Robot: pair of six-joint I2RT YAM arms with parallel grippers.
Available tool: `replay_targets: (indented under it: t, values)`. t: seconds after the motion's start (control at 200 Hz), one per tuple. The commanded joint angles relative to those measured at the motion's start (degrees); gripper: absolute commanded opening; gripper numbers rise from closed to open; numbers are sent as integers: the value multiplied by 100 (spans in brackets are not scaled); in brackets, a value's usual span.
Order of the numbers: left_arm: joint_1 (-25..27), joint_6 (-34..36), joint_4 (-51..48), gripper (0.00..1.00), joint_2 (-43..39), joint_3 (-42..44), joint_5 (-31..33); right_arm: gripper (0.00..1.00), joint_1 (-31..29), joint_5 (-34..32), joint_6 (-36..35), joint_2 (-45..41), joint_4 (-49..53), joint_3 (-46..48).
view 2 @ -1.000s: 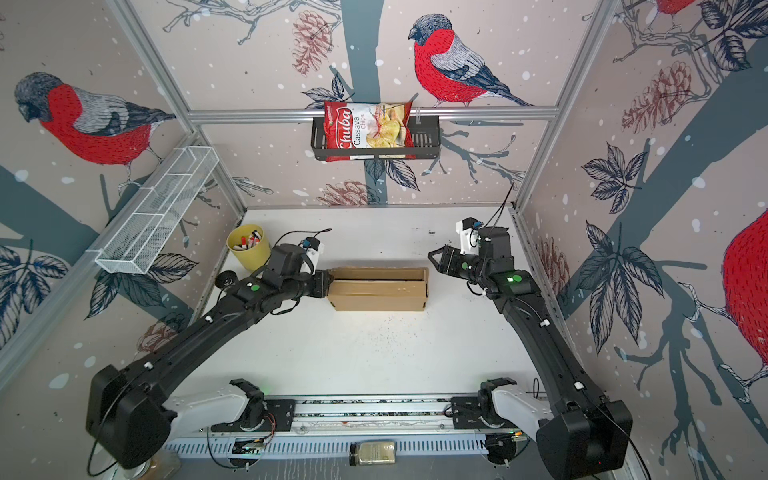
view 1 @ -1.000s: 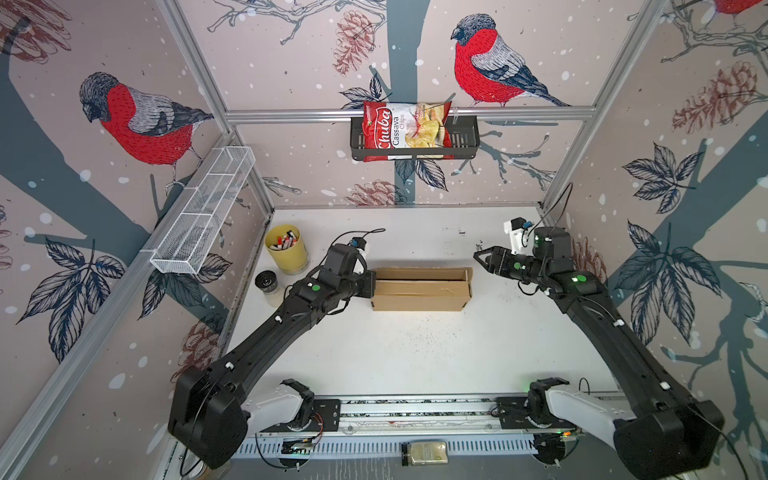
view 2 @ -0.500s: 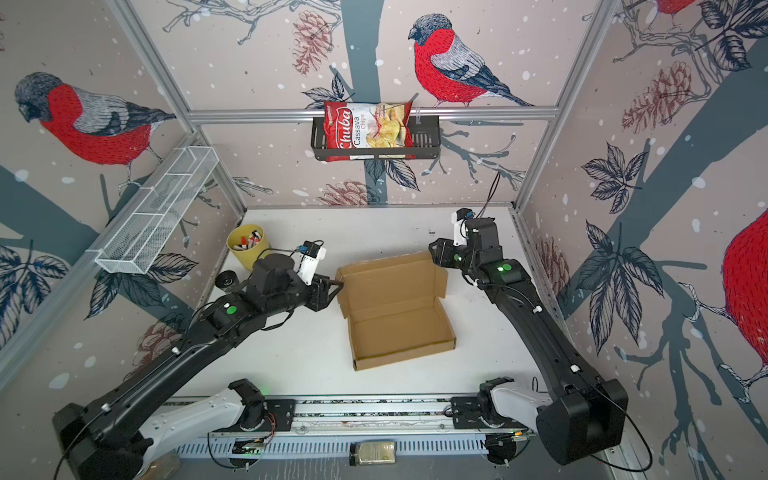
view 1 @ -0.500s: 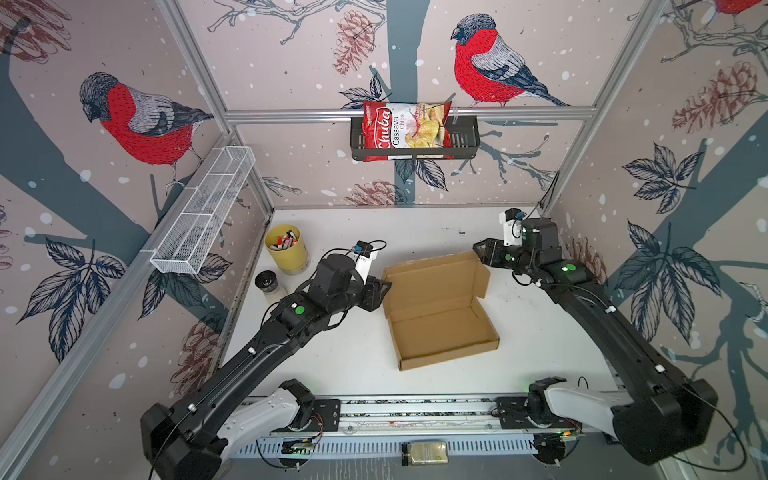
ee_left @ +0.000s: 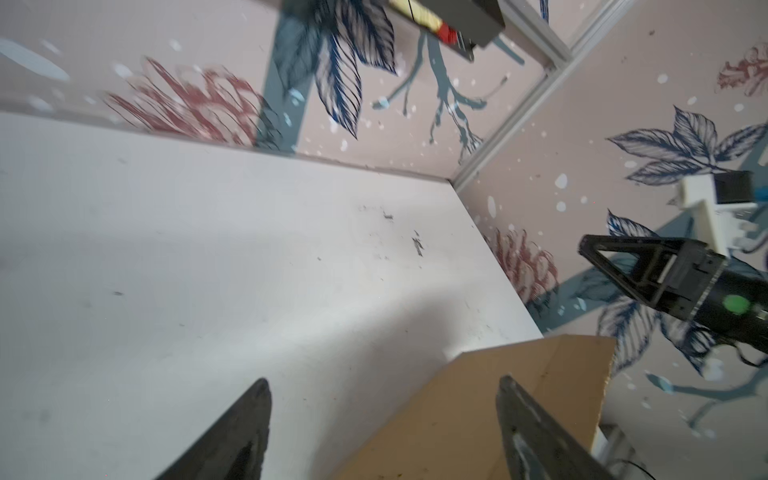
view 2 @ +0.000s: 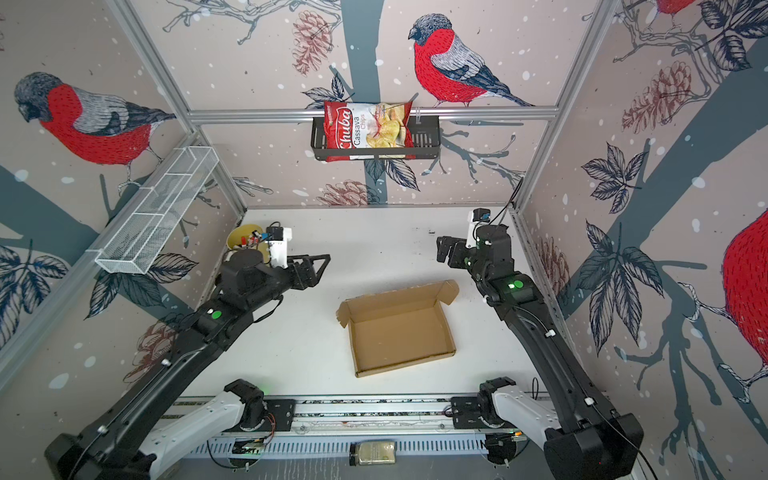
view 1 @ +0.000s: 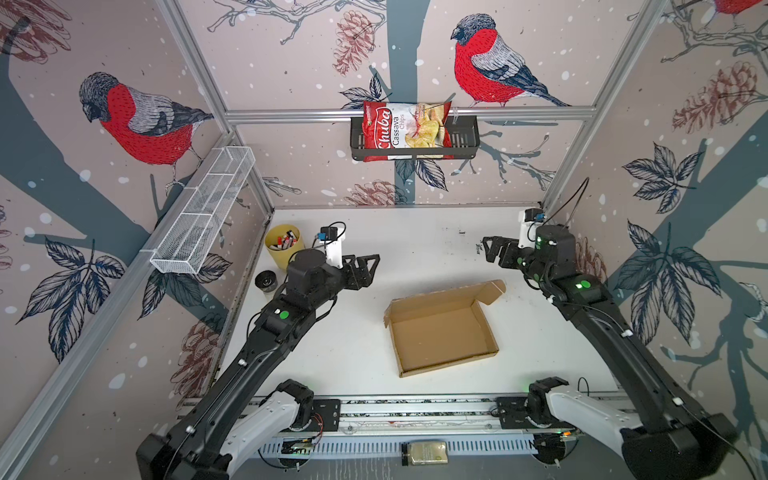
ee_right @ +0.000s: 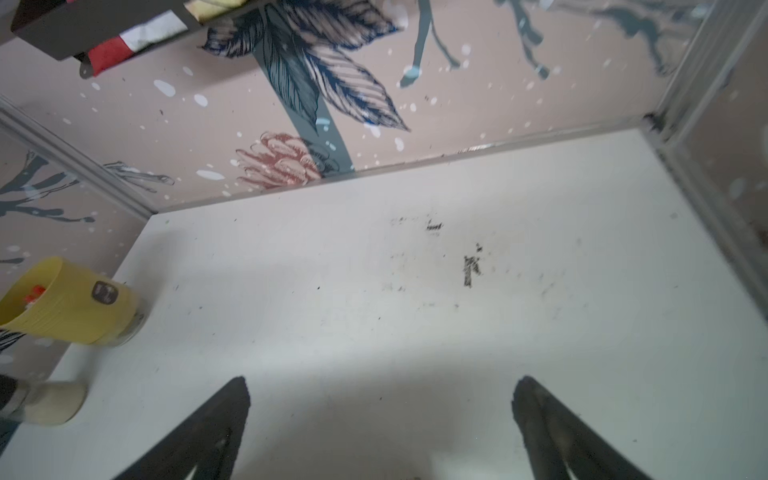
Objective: Fold the paper box
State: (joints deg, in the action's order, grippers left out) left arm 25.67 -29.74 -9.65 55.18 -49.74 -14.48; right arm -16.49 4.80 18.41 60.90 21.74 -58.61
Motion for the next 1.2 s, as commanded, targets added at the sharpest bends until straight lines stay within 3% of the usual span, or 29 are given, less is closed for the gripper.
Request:
replay_targets:
  t: [0.0, 0.065, 0.19, 0.35, 0.625, 0.715, 0.831, 0.951, 1.196]
  values:
    - [8, -539, -204, 79, 221, 110, -450, 78, 154, 763, 532, 84, 191, 133]
    - [17, -825, -230, 87, 126, 542, -425, 80, 316, 993, 698, 154, 283, 302]
    - [235, -1687, 783, 98, -220, 1751, -630, 83, 427, 1868, 845, 395, 120, 664]
    - [778, -2760, 2104, 98, -592, 2936, -295, 82, 410, 2845, 1095, 659, 31, 1281]
    - [1544, -3473, 3101, 98, -20, 3617, 136, 86, 405, 2648, 1495, -50, -214, 2558]
    - [1573, -3607, 3566, 97, 231, 3790, 188, 87, 398, 2791, 1661, -47, -442, 2785]
    - [1501, -3526, 3946, 96, 565, 3605, 251, 86, 297, 2973, 2136, 3, -961, 2819]
    - [1073, -3230, 4098, 96, 1102, 3069, -181, 86, 134, 3014, 2489, 312, -1494, 2576]
    - [287, -2578, 4122, 94, 2837, 1374, -1021, 86, 155, 2925, 2983, 1754, -2550, 1582]
